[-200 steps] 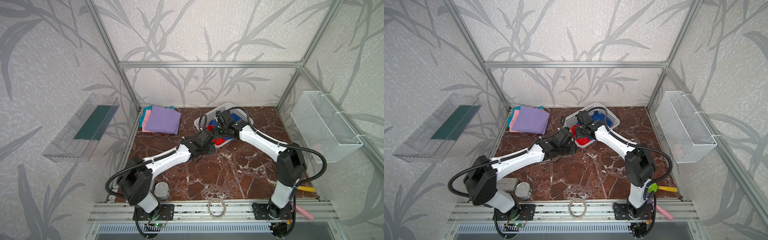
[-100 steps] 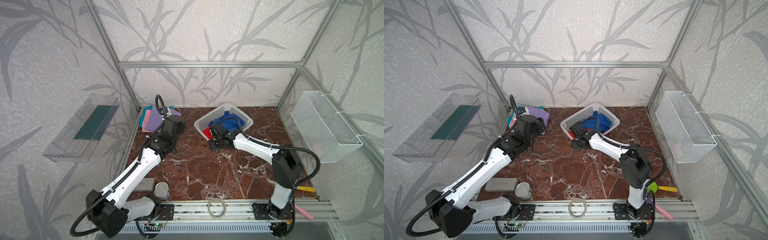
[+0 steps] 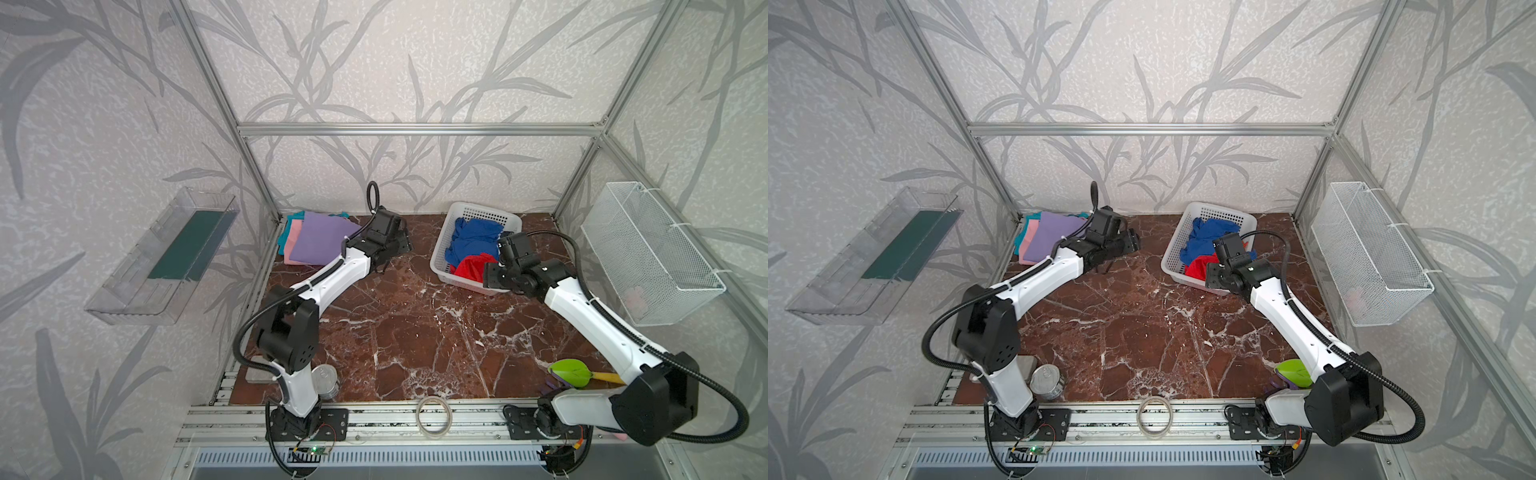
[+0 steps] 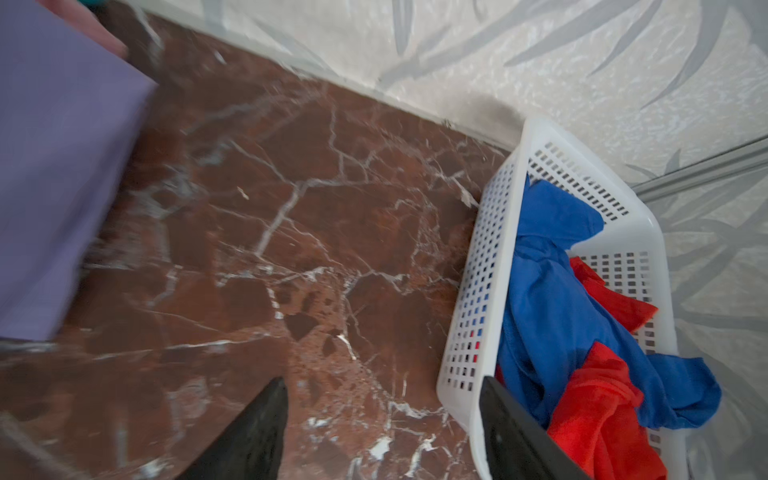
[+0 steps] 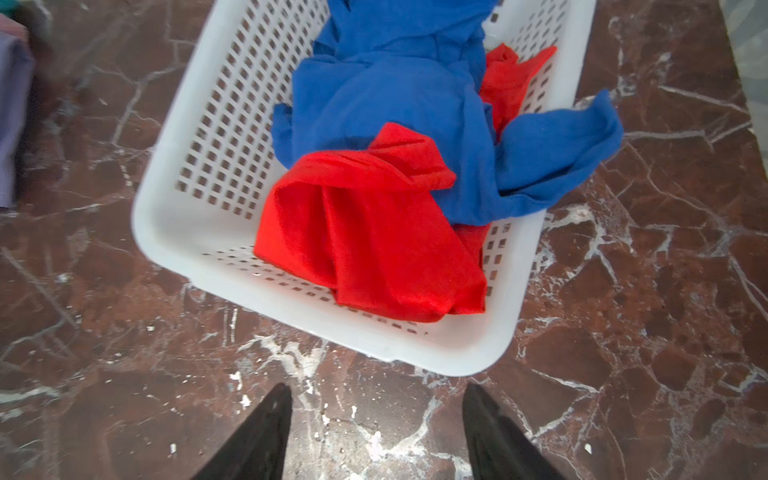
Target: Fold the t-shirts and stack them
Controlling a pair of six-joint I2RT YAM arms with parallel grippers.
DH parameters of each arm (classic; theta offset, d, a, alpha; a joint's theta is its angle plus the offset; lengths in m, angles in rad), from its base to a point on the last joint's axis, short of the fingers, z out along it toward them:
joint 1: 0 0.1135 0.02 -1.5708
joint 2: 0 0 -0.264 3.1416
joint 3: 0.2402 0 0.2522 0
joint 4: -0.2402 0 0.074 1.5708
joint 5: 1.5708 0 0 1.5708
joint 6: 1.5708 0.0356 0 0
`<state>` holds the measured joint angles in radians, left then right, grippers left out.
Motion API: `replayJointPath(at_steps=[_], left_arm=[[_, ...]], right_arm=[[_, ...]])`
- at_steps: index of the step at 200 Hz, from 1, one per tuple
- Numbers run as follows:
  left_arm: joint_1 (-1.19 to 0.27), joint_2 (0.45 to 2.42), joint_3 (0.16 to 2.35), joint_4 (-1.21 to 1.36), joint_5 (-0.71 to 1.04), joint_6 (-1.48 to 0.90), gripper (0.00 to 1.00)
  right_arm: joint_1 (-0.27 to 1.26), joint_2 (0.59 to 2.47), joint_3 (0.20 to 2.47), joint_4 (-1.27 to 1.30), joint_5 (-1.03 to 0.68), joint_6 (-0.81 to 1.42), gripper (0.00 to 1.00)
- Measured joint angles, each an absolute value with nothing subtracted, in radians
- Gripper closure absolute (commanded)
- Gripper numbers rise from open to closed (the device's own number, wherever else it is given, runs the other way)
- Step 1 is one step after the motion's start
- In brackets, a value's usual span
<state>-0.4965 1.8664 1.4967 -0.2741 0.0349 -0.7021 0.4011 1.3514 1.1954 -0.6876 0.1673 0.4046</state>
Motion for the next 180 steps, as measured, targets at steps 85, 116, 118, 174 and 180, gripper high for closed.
replayJointPath(at_steps=[85, 116, 118, 174, 180], left_arm=[[-0.711, 2.072, 1.601, -0.241, 0.226, -0.803, 0.39], [-0.720, 2.030, 1.493, -0.167, 0.292, -0.843, 0.40], [-0.718, 2.020, 1.479, -0.163, 0.294, -0.846, 0.40], [-0.551, 1.498, 1.140, -0.205, 0.202, -0.818, 0.37], [-0.527, 1.427, 1.114, -0.212, 0.172, -0.811, 0.37]], right_arm=[[0.475, 1.651, 1.463, -0.685, 0.128, 0.419, 0.27], [0.459, 1.783, 1.554, -0.685, 0.136, 0.419, 0.27], [0.460, 1.791, 1.558, -0.685, 0.134, 0.419, 0.27], [0.504, 2.017, 1.782, -0.707, 0.107, 0.418, 0.31], [0.508, 2.040, 1.807, -0.711, 0.108, 0.419, 0.35]])
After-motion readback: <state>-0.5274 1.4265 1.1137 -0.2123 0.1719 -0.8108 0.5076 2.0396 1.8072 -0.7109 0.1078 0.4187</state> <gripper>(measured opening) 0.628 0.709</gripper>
